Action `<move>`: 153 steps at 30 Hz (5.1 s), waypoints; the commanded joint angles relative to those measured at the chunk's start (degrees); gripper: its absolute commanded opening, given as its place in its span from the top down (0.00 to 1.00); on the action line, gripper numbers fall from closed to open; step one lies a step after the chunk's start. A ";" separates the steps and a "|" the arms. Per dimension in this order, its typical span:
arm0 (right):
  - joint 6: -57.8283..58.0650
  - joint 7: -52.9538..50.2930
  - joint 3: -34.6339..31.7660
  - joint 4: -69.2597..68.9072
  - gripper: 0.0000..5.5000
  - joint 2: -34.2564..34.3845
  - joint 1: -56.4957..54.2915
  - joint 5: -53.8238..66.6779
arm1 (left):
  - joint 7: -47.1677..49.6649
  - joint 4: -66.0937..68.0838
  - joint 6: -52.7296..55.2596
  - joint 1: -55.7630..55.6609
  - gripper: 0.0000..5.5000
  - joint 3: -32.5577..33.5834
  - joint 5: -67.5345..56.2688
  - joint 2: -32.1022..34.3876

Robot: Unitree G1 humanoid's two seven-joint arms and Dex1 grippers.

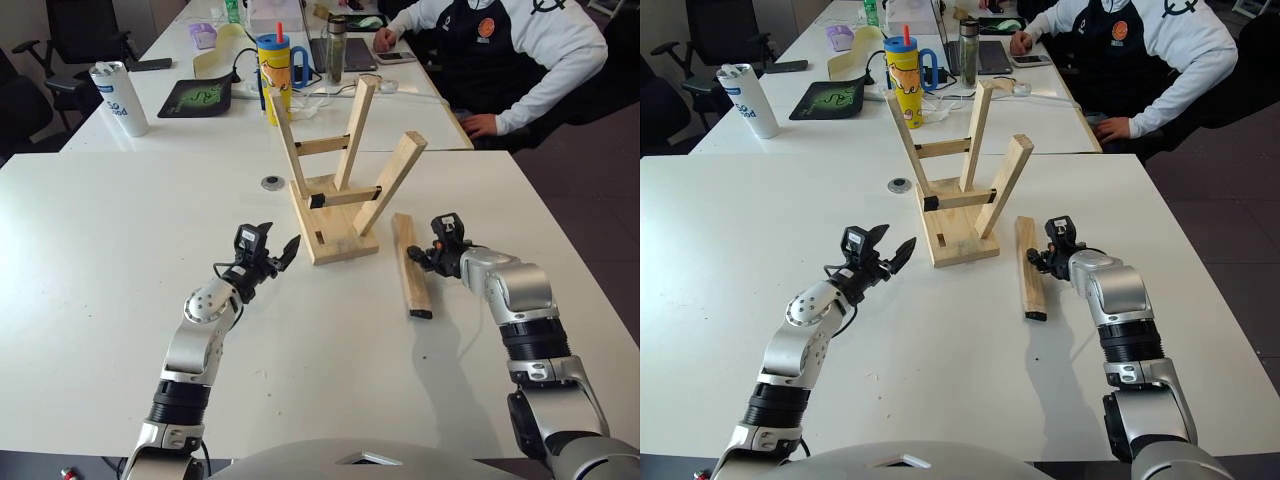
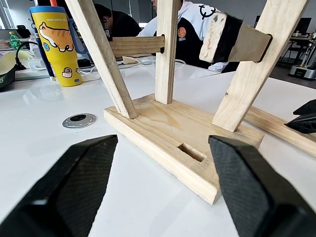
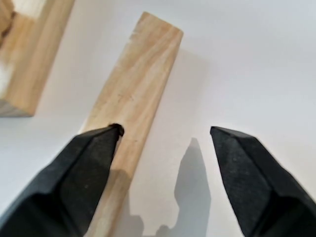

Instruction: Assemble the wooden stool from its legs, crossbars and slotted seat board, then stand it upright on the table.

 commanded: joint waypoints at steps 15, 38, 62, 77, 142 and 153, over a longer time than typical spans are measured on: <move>-15.43 -2.16 -9.56 10.43 0.38 5.46 -9.14 -0.01 | -0.25 -0.01 0.19 -0.54 0.38 -0.71 0.34 -0.07; 6.28 -5.07 -10.56 7.47 0.32 10.17 -4.29 -0.29 | 0.16 -0.23 0.15 0.16 0.38 -0.87 0.40 -0.96; -33.61 -10.94 -15.20 18.13 0.63 6.82 -22.29 -6.16 | -0.06 -3.20 -0.18 -1.98 0.38 4.68 -4.96 -1.60; -23.27 12.61 -8.20 -14.32 0.63 7.71 -25.59 17.84 | 4.12 -21.57 13.13 -10.25 0.38 13.85 -39.73 -5.55; -51.96 32.17 11.11 -18.68 0.63 3.48 -7.08 -5.42 | 12.38 -21.56 14.15 -11.07 0.82 14.88 -52.09 -4.98; -51.44 32.82 11.14 -18.69 0.50 3.24 -7.03 -5.10 | 15.15 -19.19 13.40 -11.16 0.82 15.60 -48.85 -5.51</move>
